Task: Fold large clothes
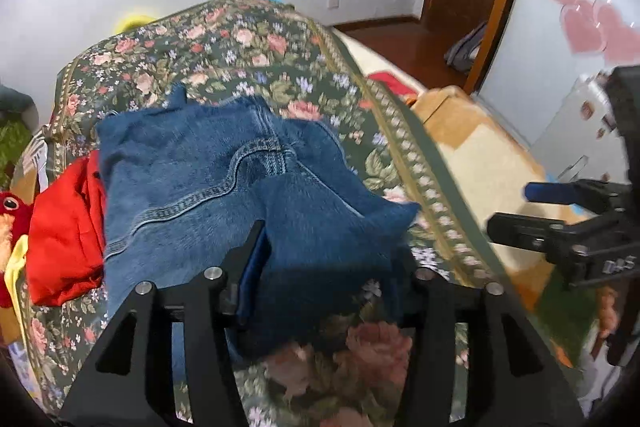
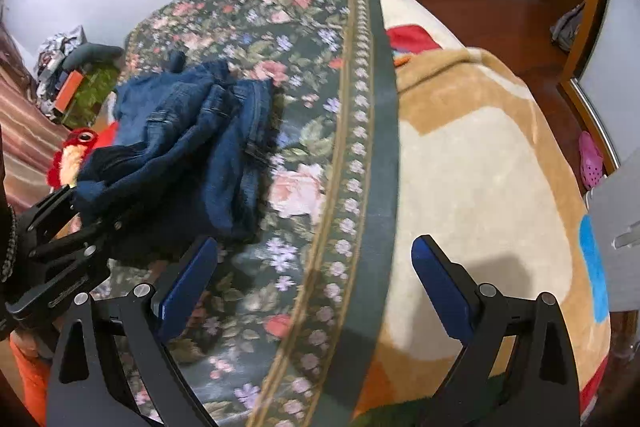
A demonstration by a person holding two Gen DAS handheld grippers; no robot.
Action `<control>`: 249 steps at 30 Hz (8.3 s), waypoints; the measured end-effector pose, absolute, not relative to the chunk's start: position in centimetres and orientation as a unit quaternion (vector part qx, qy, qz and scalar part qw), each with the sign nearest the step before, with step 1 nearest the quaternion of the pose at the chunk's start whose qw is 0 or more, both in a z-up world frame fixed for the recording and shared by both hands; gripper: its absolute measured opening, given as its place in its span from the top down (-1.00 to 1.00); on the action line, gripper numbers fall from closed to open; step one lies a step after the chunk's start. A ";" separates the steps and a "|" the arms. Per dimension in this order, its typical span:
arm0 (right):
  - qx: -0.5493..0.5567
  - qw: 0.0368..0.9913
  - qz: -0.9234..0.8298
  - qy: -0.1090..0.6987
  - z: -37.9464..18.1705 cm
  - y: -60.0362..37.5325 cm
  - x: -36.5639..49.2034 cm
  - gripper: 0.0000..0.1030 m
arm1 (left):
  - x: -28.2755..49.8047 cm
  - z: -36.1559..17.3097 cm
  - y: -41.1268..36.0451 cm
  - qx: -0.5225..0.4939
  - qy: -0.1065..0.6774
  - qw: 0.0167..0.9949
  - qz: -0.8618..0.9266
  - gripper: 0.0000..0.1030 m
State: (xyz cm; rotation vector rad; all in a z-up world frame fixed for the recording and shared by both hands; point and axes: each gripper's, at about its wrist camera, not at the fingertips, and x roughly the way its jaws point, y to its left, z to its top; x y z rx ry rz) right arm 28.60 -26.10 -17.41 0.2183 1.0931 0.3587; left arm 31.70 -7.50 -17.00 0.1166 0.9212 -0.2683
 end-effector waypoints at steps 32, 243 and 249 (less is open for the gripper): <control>0.095 0.821 0.261 0.499 -16.4 -13.2 31.6 0.56 | 26.5 -23.3 10.9 -0.129 0.464 0.875 0.039 -0.97; 0.047 0.933 0.338 0.118 1.7 -4.0 8.5 -1.00 | 1.7 1.4 13.2 -0.024 0.084 0.984 0.157 -0.99; 0.048 0.933 0.335 0.123 1.8 -3.8 8.4 -1.00 | 1.9 1.3 13.4 -0.026 0.087 0.983 0.157 -0.99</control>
